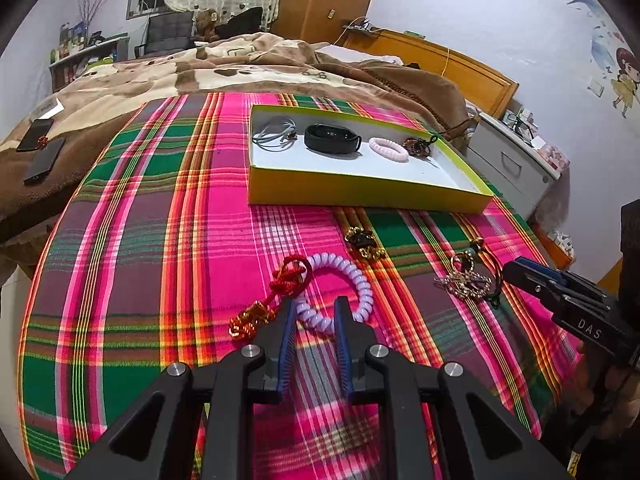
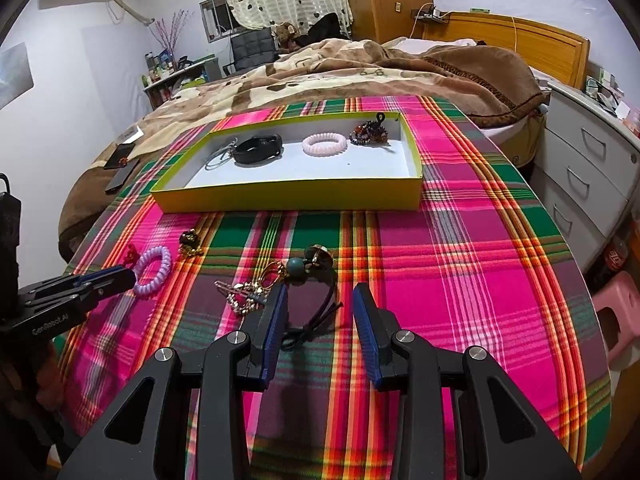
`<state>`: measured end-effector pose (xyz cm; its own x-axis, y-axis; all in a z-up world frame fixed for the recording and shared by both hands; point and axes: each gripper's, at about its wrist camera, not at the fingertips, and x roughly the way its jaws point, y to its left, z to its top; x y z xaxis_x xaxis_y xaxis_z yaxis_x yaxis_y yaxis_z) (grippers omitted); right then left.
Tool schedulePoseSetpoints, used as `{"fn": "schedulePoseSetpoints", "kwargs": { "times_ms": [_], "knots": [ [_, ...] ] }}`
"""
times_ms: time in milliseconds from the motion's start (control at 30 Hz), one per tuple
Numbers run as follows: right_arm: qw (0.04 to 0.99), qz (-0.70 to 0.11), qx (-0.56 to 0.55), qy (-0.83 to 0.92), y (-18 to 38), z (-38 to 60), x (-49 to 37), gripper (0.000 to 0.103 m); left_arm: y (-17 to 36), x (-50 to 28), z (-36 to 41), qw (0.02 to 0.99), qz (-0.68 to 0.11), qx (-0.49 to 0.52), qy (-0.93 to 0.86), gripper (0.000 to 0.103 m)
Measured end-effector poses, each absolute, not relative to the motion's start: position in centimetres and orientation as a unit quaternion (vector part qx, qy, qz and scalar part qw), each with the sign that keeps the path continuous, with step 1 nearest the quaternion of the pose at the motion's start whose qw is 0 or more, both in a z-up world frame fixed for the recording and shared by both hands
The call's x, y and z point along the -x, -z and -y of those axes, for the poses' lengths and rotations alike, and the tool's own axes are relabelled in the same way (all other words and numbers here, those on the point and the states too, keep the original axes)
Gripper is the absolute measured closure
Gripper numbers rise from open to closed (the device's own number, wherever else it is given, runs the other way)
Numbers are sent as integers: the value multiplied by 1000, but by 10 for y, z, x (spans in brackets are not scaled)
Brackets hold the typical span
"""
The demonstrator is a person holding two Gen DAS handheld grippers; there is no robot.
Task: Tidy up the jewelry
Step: 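Grasp the lavender coiled bracelet with the left gripper while the right gripper grasps the teal-bead keyring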
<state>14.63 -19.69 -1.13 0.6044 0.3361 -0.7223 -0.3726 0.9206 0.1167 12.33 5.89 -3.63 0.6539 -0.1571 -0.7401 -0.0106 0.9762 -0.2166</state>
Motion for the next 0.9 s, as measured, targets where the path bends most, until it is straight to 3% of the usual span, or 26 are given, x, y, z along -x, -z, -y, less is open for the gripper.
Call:
{"fn": "schedulePoseSetpoints", "kwargs": {
  "times_ms": [267, 600, 633, 900],
  "knots": [
    [888, -418, 38, -188, 22, 191, -161, 69, 40, -136, -50, 901, -425, 77, 25, 84],
    [887, -420, 57, -181, 27, 188, -165, 98, 41, -145, -35, 900, -433, 34, 25, 88],
    [888, -420, 57, -181, 27, 188, -165, 99, 41, -145, -33, 900, -433, 28, 28, 93],
    [893, -405, 48, -187, 18, 193, -155, 101, 39, -138, -26, 902, -428, 26, 48, 94]
  ]
}}
